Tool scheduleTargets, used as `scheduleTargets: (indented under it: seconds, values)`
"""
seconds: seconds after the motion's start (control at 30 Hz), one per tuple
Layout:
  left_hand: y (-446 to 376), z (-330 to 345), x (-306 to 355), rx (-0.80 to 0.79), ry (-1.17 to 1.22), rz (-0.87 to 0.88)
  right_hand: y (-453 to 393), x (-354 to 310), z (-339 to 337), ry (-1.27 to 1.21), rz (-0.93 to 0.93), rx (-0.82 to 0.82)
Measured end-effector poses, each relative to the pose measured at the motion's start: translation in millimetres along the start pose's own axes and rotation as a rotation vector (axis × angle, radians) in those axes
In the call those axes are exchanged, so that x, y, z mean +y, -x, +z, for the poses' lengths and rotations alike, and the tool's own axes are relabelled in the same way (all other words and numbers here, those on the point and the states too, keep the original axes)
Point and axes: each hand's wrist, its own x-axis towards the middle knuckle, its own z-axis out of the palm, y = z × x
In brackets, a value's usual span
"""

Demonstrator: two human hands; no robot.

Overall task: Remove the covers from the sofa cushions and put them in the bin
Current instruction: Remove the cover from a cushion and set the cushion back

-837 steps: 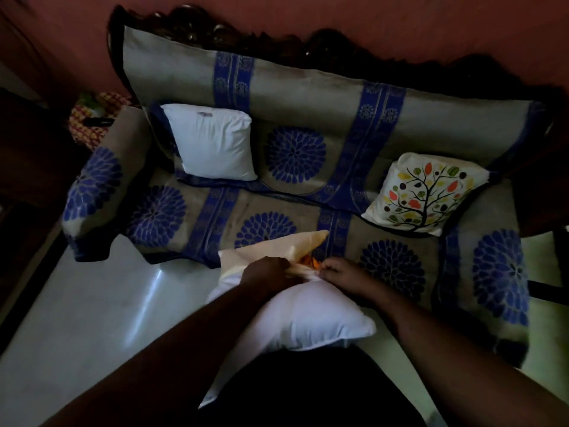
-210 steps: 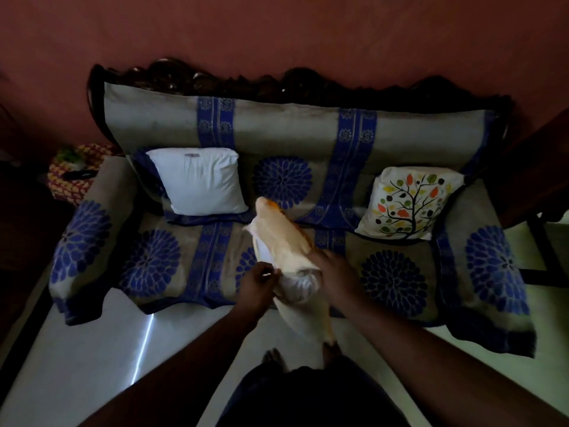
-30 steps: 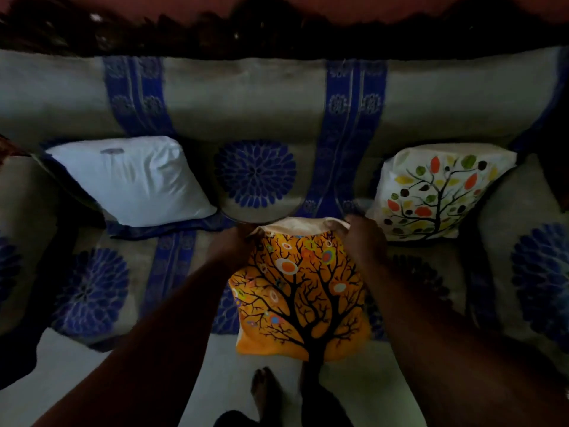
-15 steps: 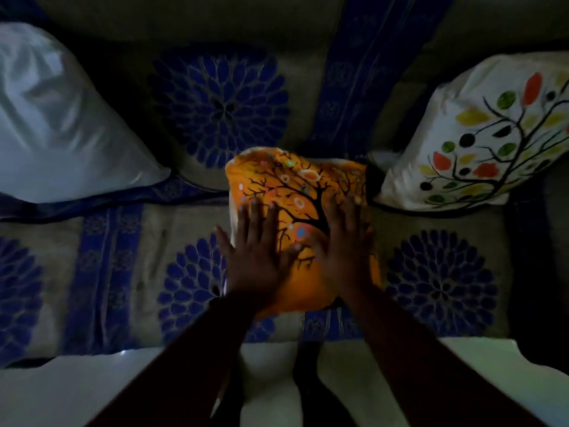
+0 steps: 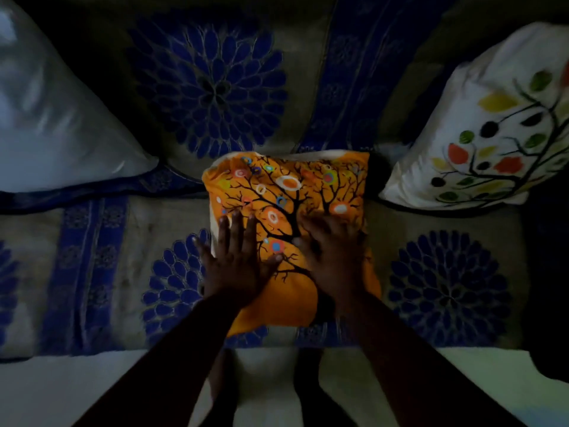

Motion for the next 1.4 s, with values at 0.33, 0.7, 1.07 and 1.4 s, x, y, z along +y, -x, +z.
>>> scheduleTargets:
  seconds: [0.33, 0.7, 1.07, 1.4]
  values:
    - [-40.3, -10.3, 5.2, 0.091, -0.015, 0.126, -14.4, -22.4, 32.2, 0.207, 0.188, -0.062]
    - [-54.1, 2.3, -6.9, 0.055, -0.029, 0.144, -25.0, -16.5, 49.4, 0.346, 0.128, -0.111]
    - [-87.6, 35.3, -38.3, 0.069, -0.073, 0.195, -63.7, -24.3, 80.6, 0.369, 0.002, -0.068]
    - [-70.6, -55.1, -5.3, 0.199, 0.081, 0.173, -84.2, -39.0, -7.7, 0.296, -0.031, -0.114]
